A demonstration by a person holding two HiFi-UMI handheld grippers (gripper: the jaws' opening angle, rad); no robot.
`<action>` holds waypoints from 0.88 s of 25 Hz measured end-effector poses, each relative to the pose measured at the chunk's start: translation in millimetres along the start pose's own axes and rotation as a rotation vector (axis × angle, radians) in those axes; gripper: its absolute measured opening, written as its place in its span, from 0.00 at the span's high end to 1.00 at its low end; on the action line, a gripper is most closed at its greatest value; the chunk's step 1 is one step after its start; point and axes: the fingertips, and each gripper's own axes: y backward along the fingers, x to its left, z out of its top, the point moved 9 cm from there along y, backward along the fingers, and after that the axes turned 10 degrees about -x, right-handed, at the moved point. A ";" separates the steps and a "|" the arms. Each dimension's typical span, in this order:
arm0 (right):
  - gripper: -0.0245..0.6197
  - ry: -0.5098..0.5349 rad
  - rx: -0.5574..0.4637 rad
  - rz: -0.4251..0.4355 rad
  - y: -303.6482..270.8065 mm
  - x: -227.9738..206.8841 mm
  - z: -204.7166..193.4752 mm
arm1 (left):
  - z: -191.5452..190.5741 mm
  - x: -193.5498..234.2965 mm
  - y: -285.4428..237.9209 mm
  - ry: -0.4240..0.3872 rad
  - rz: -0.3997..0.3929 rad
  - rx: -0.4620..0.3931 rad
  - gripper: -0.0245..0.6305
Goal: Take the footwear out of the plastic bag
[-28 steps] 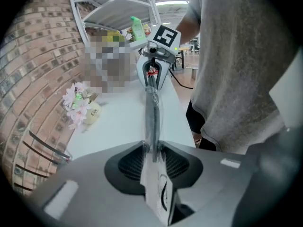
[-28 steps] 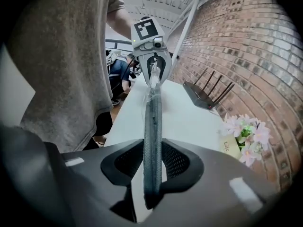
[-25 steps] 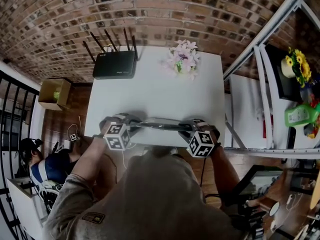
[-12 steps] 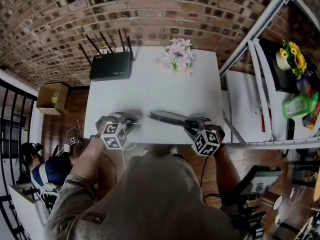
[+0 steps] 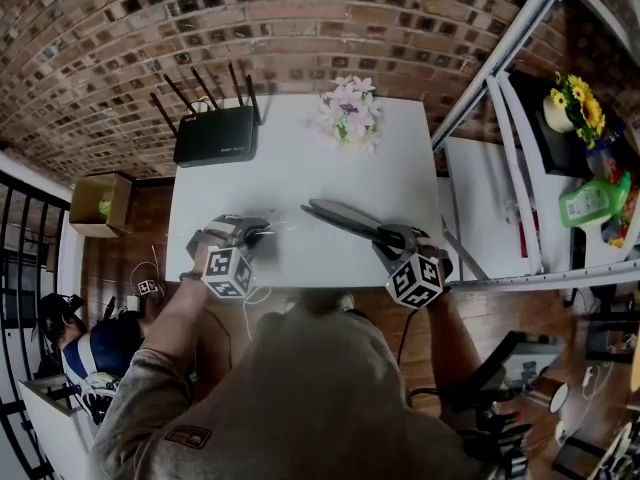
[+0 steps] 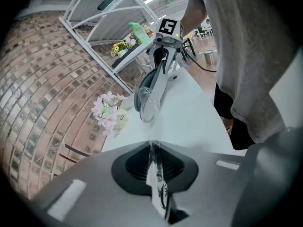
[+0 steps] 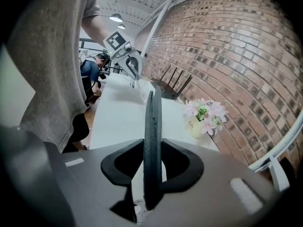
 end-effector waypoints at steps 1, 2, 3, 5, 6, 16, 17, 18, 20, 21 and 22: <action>0.76 0.000 0.004 -0.004 0.0 0.6 0.1 | -1.6 -3.9 -3.9 -0.009 -0.008 0.003 0.96; 0.76 0.001 0.009 -0.005 -0.1 1.6 0.1 | -3.4 -9.0 -8.1 -0.012 -0.025 0.008 0.96; 0.76 0.001 0.013 -0.004 -0.5 2.9 0.1 | -5.1 -14.6 -12.1 -0.007 -0.047 0.014 0.96; 0.76 0.004 0.020 0.000 -1.5 5.4 0.2 | -8.0 -25.7 -18.5 0.019 -0.091 0.023 0.96; 0.76 0.005 0.024 0.002 -2.2 6.5 0.3 | -9.2 -30.4 -20.7 0.036 -0.109 0.025 0.95; 0.76 0.012 0.089 -0.024 -20.1 11.7 -2.4 | -3.5 -47.0 -15.2 0.160 -0.182 -0.055 0.53; 0.76 0.015 0.098 -0.033 -22.2 11.8 -2.9 | -1.9 -47.3 -12.9 0.160 -0.175 -0.061 0.53; 0.76 0.020 0.107 -0.043 -24.2 11.8 -3.6 | -0.6 -47.8 -11.0 0.159 -0.169 -0.065 0.53; 0.76 0.030 0.125 -0.067 -28.0 11.6 -5.6 | 0.7 -49.5 -8.3 0.158 -0.160 -0.071 0.53; 0.76 0.036 0.132 -0.077 -29.8 11.5 -6.5 | 0.7 -50.4 -7.1 0.160 -0.155 -0.071 0.53; 0.76 0.043 0.138 -0.087 -31.5 11.5 -7.0 | 0.3 -51.4 -5.8 0.164 -0.151 -0.071 0.53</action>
